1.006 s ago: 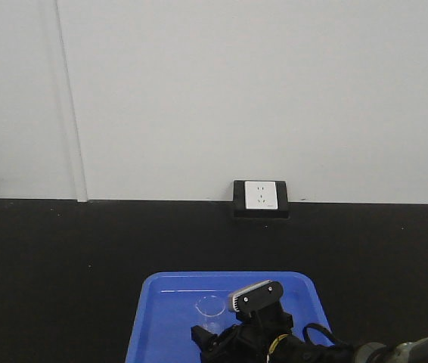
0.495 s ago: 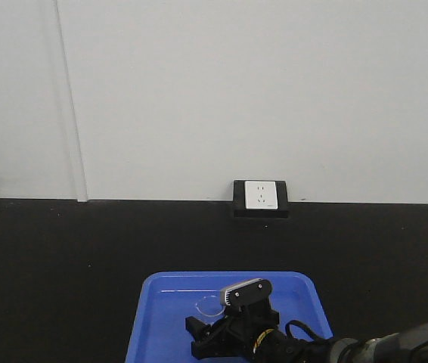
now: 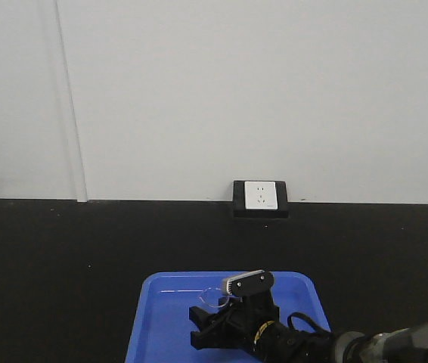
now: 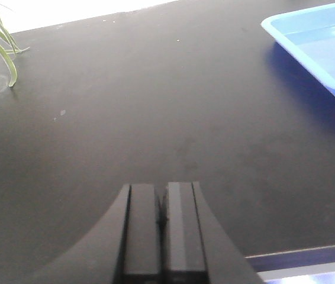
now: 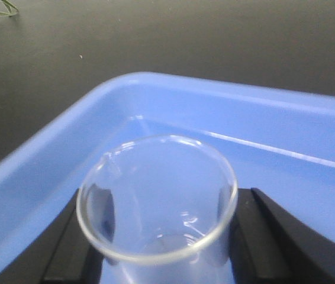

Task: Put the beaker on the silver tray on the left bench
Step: 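Close the right gripper on the beaker's side, then lift the beaker up out of the blue tray with the right gripper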

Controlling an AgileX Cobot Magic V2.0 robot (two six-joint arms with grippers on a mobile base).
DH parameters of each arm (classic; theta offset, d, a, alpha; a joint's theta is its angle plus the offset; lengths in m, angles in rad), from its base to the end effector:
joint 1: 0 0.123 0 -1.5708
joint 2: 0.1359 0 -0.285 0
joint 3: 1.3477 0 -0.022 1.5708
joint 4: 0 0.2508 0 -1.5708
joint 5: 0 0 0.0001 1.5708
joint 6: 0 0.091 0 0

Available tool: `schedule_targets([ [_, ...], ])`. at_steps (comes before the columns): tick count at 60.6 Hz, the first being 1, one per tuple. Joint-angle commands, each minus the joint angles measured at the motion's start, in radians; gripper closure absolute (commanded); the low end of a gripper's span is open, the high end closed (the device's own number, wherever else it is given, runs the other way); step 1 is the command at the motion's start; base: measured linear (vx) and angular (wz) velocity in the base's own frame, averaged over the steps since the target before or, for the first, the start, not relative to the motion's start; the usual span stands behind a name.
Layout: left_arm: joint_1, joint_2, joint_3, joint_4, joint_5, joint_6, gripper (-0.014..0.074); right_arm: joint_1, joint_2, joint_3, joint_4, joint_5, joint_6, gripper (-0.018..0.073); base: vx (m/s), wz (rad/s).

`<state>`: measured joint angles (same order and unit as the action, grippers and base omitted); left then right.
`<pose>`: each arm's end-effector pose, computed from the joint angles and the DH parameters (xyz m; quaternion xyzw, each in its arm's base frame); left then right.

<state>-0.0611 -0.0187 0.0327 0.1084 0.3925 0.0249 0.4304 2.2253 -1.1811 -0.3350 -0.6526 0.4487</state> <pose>0.0520 0.0006 0.1682 0.0632 0.8074 0.0355 0.5856 0.4007 0.2039 0.1020 -0.1594 0.7964 0.2512 0.5266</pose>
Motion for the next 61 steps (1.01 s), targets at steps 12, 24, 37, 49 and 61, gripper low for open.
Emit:
schedule_targets([
  [12,-0.004,-0.008,0.020,-0.002,-0.083,-0.002,0.0595,-0.026,-0.388,0.107,-0.010,0.188,-0.011,0.0575,0.00,0.00],
  [24,-0.004,-0.008,0.020,-0.002,-0.083,-0.002,0.0595,-0.054,-0.684,0.265,-0.014,0.362,-0.023,0.0575,0.00,0.00],
  [37,-0.004,-0.008,0.020,-0.002,-0.083,-0.002,0.0595,-0.053,-1.039,0.474,-0.022,0.517,-0.085,0.0573,0.00,0.00],
  [49,-0.004,-0.008,0.020,-0.002,-0.083,-0.002,0.0595,-0.053,-1.386,0.623,-0.022,0.663,-0.085,0.0573,0.00,0.00],
  [61,-0.004,-0.008,0.020,-0.002,-0.083,-0.002,0.0595,-0.053,-1.668,0.731,-0.023,0.817,-0.085,0.0573,0.00,0.00],
])
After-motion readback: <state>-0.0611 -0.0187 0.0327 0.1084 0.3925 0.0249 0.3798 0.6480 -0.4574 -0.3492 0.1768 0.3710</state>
